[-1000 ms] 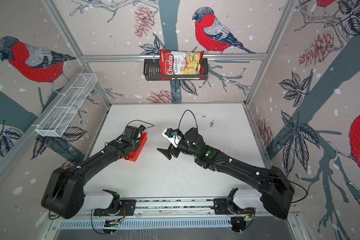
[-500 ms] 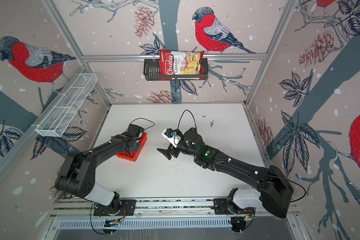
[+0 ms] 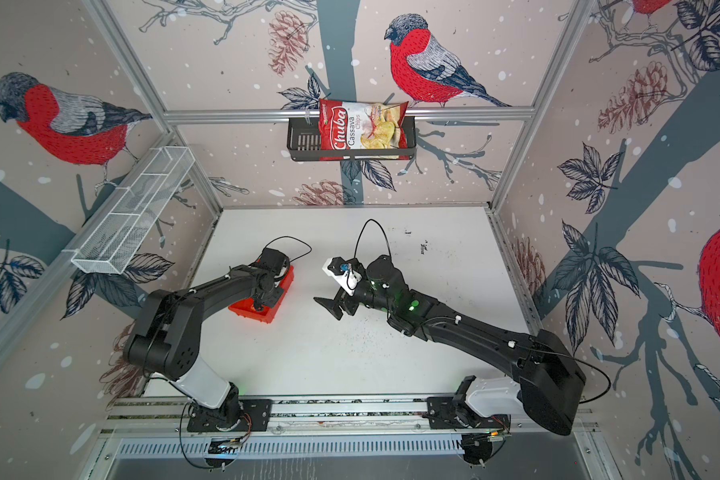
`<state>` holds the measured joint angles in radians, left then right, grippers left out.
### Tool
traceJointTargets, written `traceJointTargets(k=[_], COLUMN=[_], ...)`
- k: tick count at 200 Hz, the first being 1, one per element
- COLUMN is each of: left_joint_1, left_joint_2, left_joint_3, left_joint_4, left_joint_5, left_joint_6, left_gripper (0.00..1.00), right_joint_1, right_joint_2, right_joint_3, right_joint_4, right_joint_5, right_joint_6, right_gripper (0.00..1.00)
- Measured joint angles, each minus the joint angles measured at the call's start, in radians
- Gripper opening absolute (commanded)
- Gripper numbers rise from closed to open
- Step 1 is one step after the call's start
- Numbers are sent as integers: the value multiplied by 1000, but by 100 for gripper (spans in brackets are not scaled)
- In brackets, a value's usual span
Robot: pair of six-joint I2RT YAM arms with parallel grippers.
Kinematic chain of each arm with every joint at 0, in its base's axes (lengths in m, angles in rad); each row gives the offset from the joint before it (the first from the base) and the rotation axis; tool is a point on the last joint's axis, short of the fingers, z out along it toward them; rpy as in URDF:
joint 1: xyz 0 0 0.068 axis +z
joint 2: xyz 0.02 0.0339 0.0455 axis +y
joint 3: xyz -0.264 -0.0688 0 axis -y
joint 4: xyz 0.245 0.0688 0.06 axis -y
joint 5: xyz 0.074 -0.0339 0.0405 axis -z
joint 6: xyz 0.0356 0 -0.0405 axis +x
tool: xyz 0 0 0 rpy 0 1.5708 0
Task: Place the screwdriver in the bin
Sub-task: 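Lower the screwdriver into the red bin and open the left gripper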
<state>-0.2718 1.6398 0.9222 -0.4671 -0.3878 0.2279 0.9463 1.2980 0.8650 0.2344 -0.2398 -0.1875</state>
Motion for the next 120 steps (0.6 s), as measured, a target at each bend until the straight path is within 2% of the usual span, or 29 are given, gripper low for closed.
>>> traceJointTargets(k=[49, 97, 120], left_joint_1=[0, 0, 0], left_joint_2=[-34, -106, -155], left_joint_3=[2, 22, 40], left_joint_4=[-13, -21, -21], left_joint_5=[-2, -2, 3], left_joint_6=[-3, -11, -20], left_gripper=[46, 56, 66], right_joint_1=[-3, -30, -55], right_joint_2=[0, -23, -35], right_joint_3=[0, -1, -3], right_joint_4=[-3, -2, 11], right_joint_5=[16, 34, 56], right_joint_6=[0, 3, 23], right_gripper=[100, 100, 100])
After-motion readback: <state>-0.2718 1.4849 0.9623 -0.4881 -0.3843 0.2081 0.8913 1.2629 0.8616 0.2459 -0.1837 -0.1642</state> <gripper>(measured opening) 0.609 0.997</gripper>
